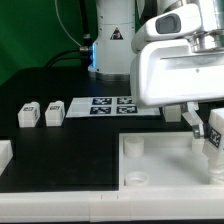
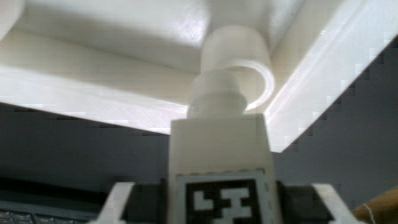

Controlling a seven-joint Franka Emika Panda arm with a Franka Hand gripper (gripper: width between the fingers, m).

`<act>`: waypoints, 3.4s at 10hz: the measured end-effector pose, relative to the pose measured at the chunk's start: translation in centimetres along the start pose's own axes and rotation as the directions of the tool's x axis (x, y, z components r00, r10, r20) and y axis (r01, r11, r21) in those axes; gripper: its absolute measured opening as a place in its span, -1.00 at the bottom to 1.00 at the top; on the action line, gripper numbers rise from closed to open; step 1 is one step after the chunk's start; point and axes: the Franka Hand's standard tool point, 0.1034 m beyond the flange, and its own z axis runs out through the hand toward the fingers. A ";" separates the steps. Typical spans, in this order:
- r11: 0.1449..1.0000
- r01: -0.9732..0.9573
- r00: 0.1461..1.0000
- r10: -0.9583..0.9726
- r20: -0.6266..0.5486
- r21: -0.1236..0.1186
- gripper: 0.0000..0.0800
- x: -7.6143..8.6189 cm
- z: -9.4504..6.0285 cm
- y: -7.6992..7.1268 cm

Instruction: Assemble one leg

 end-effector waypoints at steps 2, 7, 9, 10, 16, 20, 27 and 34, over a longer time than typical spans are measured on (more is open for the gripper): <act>1.000 0.005 1.000 -0.005 -0.002 0.004 -0.28 0.1 0.4 -0.4; 1.000 0.009 0.999 -0.009 -0.045 -0.002 -0.28 -0.6 1.3 -0.9; 1.000 0.010 0.997 -0.011 -0.078 -0.008 -0.28 -0.8 1.3 -0.9; 1.000 0.011 0.997 -0.012 -0.078 -0.008 -0.28 -0.8 1.3 -0.9; 1.000 0.005 0.998 -0.006 -0.057 -0.007 0.26 -1.0 1.4 -0.9; 1.000 0.005 0.998 -0.006 -0.056 -0.007 0.60 -1.0 1.5 -0.9; 1.000 0.004 0.999 -0.005 0.053 0.016 0.62 0.5 -0.1 -0.8; 0.996 -0.037 0.872 -0.010 0.490 0.086 0.62 4.4 -0.2 1.1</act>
Offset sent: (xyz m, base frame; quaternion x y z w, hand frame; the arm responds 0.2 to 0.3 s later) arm -0.0031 0.0121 -0.0140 0.0023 0.0074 0.0052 1.0000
